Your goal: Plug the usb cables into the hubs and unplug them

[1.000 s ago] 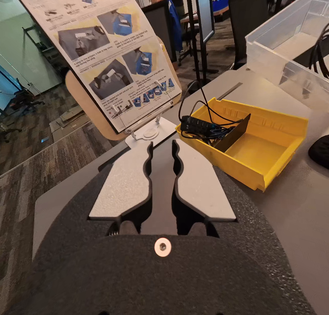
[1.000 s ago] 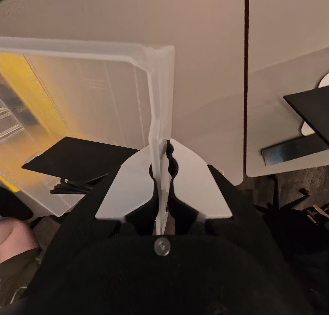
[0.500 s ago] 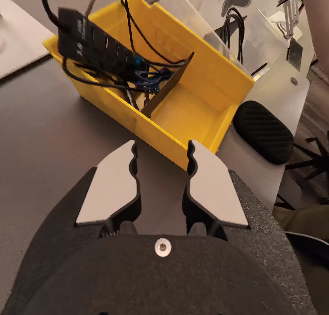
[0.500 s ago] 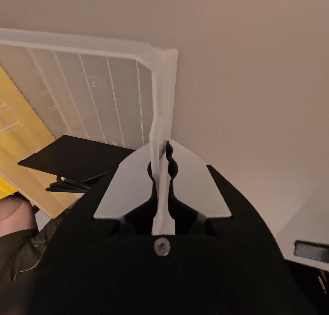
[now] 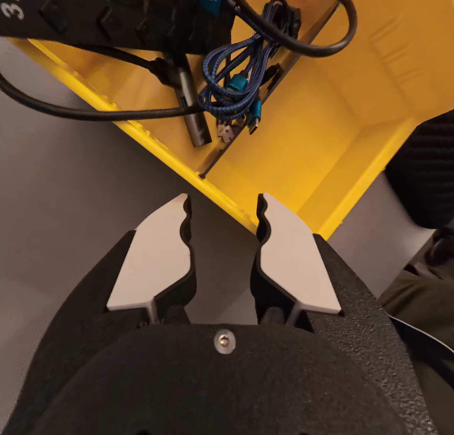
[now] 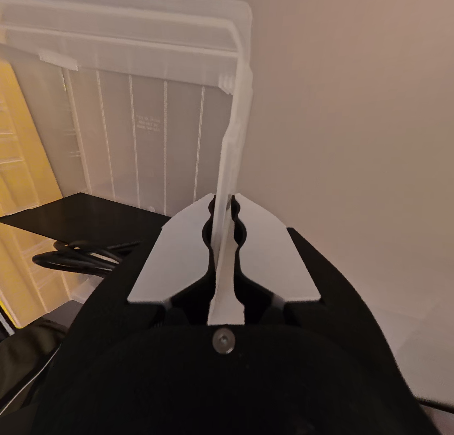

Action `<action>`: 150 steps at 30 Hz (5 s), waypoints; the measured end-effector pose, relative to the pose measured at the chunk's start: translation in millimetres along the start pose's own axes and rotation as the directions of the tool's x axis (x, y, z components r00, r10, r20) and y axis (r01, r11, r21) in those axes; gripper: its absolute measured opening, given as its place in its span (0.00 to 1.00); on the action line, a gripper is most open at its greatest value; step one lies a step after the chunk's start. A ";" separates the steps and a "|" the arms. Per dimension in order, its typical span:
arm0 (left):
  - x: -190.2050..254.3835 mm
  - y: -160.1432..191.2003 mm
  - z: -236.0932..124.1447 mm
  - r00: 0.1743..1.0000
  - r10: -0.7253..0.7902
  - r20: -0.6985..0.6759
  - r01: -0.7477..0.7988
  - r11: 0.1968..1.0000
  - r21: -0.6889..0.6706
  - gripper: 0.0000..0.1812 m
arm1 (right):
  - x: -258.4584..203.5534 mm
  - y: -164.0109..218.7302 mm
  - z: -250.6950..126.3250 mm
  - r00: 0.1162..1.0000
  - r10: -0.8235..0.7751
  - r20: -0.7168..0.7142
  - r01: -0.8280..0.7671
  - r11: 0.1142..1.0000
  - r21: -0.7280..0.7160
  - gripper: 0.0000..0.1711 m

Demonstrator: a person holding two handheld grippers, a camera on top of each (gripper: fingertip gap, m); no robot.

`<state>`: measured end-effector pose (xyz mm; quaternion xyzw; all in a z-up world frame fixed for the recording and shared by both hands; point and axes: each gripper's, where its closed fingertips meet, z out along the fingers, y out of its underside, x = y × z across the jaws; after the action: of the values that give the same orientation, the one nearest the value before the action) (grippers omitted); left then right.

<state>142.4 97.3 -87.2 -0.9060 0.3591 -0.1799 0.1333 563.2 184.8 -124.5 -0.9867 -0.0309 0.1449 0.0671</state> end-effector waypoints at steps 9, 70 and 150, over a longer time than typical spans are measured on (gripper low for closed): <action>-23.3 10.0 -11.3 1.000 0.007 0.021 -0.004 0.992 -0.125 0.08 | 4.8 9.9 -3.4 1.000 -0.010 -0.023 0.010 1.000 0.008 0.07; -230.0 282.9 -149.6 0.726 -0.610 0.317 0.616 0.782 0.095 0.02 | -77.0 9.6 21.4 0.996 0.057 -0.066 -0.058 0.998 -0.022 0.04; -220.3 259.6 -181.4 0.739 -0.607 0.292 0.530 0.791 0.305 0.29 | -79.8 2.1 -6.0 0.980 -0.085 -0.180 0.126 0.966 0.228 0.26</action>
<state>-239.8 47.4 -70.9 -0.9708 0.0113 -0.0710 0.2290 488.7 175.5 -96.6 -0.9772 -0.0601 0.0599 0.1948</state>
